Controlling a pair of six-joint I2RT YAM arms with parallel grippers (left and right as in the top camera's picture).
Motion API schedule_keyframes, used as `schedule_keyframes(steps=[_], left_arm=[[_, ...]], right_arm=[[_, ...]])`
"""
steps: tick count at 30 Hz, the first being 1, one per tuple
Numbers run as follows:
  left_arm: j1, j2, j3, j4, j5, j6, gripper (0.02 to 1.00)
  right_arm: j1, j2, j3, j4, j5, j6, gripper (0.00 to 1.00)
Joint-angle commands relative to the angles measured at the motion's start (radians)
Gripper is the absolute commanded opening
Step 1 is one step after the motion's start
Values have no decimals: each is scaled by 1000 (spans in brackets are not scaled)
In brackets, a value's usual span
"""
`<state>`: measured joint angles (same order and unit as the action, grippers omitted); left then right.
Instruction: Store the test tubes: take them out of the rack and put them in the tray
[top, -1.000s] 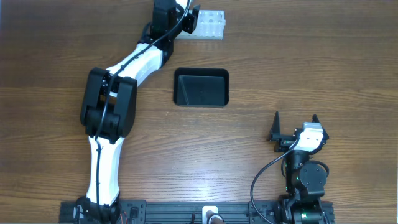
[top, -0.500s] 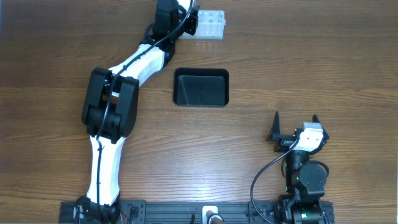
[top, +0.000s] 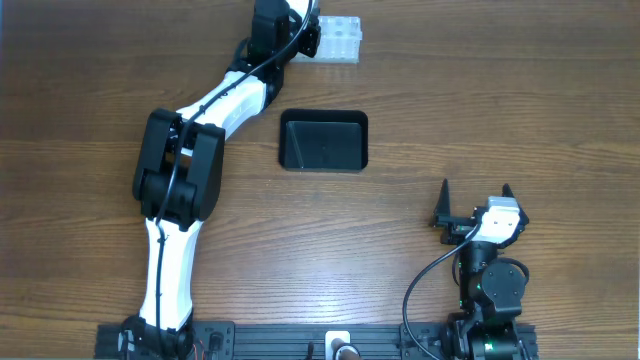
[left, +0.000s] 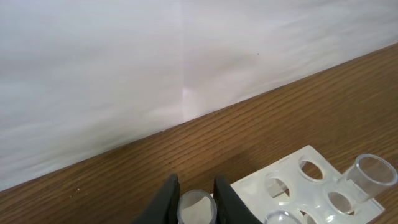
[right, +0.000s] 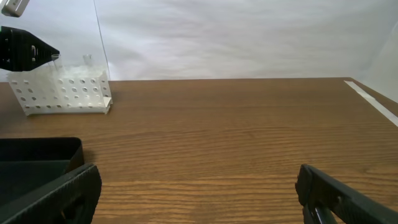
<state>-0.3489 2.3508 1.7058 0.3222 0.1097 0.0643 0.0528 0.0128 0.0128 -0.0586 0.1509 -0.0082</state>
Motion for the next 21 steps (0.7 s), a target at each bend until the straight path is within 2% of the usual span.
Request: schedule_keyframes(steps=[1,10,21], left_arm=[[-1,21,23,4,13,10,172],[-1,-42,23,6,13,10,145],[-1,-377,23,-32,13,11,132]], right_arm=[[-7,-8,-8,-1,-8,-8,993],[-7,-8,-8,-1,-8,-8,993],[-7,-8,-8,-1,-8,-8,993]])
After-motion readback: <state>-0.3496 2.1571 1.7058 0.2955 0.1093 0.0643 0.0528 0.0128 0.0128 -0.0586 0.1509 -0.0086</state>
